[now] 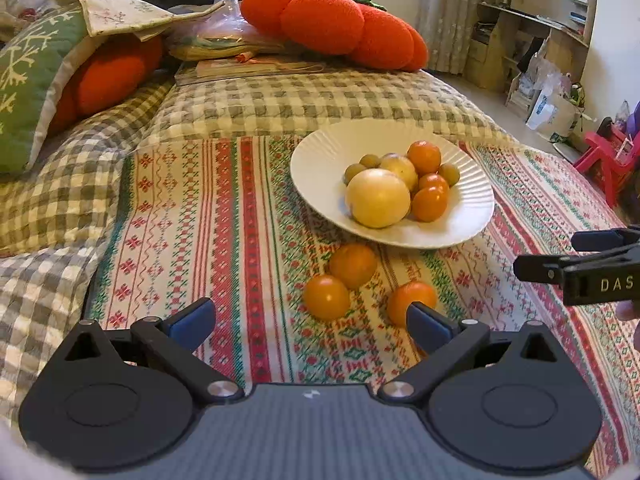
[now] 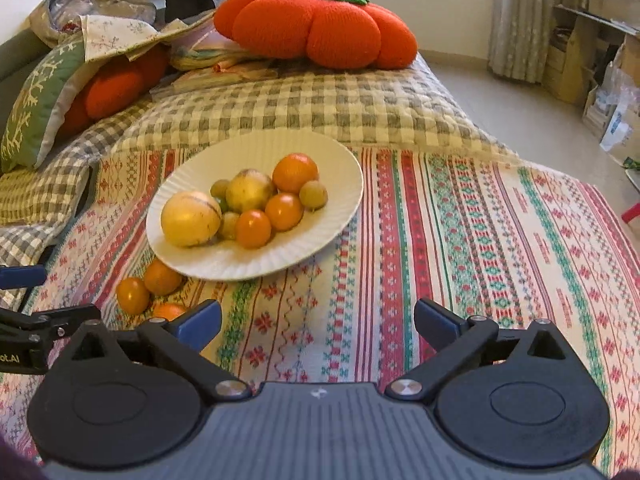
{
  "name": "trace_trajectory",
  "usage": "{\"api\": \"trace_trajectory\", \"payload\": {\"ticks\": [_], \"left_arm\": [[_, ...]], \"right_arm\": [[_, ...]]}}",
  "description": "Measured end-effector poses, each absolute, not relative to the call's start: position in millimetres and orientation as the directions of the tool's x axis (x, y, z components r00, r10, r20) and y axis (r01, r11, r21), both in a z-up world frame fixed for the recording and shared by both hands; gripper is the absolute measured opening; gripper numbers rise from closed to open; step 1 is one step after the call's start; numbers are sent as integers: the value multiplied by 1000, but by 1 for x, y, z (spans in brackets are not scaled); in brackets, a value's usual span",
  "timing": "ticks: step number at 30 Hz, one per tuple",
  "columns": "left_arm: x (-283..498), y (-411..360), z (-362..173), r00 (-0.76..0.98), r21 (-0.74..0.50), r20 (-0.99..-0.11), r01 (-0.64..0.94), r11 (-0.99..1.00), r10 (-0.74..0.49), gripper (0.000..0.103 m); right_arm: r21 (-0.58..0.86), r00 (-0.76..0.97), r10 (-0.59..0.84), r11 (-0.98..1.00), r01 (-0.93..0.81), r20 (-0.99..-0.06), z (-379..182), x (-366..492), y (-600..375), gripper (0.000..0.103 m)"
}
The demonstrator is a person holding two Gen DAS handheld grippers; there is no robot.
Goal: Organize fruits
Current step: 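Withdraw both tools from the plate toward the remaining fruits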
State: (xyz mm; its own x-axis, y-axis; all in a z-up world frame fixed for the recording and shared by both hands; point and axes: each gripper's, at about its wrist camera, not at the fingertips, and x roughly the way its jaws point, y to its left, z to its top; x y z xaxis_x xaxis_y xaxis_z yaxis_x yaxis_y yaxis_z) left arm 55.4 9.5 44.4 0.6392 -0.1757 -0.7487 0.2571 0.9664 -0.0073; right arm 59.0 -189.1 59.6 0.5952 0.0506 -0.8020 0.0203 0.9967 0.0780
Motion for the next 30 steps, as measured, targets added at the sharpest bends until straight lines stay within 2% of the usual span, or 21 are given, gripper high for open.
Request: {"api": "trace_trajectory", "payload": {"ticks": [17, 23, 30], "left_arm": [[32, 25, 11, 635, 44, -763, 229, 972, -115, 96], [31, 33, 0, 621, 46, -777, 216, 975, -102, 96], [29, 33, -11, 640, 57, -757, 260, 964, -128, 96]], "right_arm": [[34, 544, 61, 998, -59, -837, 33, 34, -165, 103], [-33, 541, 41, 991, -127, -840, 22, 27, -154, 103], [-42, 557, 88, 976, -216, -826, 19, 21, -140, 103]]}}
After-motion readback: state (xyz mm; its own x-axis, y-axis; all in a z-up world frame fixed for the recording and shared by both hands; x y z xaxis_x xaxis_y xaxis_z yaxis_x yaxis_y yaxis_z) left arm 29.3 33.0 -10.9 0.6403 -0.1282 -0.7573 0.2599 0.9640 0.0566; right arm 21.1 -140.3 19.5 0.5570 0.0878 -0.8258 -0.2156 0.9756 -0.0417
